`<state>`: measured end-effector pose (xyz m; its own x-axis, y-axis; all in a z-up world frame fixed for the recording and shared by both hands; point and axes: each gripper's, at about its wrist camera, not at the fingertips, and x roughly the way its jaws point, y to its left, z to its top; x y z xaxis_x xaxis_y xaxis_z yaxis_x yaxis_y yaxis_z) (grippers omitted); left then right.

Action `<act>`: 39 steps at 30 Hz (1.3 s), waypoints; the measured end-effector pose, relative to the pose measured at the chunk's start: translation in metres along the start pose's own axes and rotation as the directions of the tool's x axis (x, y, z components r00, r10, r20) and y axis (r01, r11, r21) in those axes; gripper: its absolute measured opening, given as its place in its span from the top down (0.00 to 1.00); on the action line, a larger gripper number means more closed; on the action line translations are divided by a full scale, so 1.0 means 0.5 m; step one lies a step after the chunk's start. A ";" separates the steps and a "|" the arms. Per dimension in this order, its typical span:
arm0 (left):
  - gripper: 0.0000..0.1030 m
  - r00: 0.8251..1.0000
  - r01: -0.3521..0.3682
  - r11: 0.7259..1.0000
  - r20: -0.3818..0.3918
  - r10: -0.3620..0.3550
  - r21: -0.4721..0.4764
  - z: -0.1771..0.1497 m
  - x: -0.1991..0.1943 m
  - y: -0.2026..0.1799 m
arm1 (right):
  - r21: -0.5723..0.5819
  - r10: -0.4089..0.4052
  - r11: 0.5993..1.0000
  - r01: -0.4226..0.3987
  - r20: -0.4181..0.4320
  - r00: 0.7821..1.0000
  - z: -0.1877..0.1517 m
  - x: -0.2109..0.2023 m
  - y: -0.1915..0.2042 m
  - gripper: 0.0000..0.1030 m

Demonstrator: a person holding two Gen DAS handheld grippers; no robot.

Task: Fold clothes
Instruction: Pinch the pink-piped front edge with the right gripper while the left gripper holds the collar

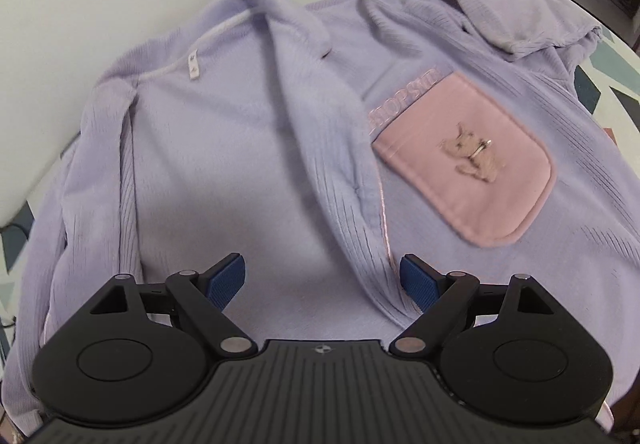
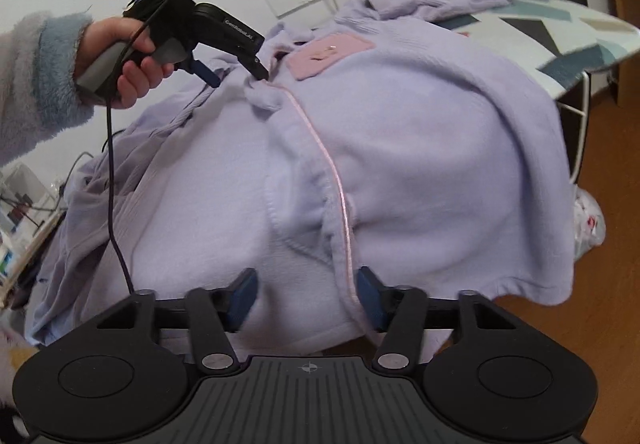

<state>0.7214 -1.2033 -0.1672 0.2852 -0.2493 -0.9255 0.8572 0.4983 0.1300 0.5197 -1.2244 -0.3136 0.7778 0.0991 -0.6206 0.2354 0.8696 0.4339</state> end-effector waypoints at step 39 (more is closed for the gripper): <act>0.30 0.985 0.036 0.994 0.169 -0.018 -0.100 0.094 -0.011 0.035 | 0.056 -0.198 0.979 0.196 0.016 0.980 0.012 0.020 0.044 0.83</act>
<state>0.7549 -1.2323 -0.1430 0.3380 -0.3954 -0.8541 0.8196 0.5697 0.0606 0.5363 -1.2071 -0.3064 0.7252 -0.0824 -0.6836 0.4160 0.8436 0.3395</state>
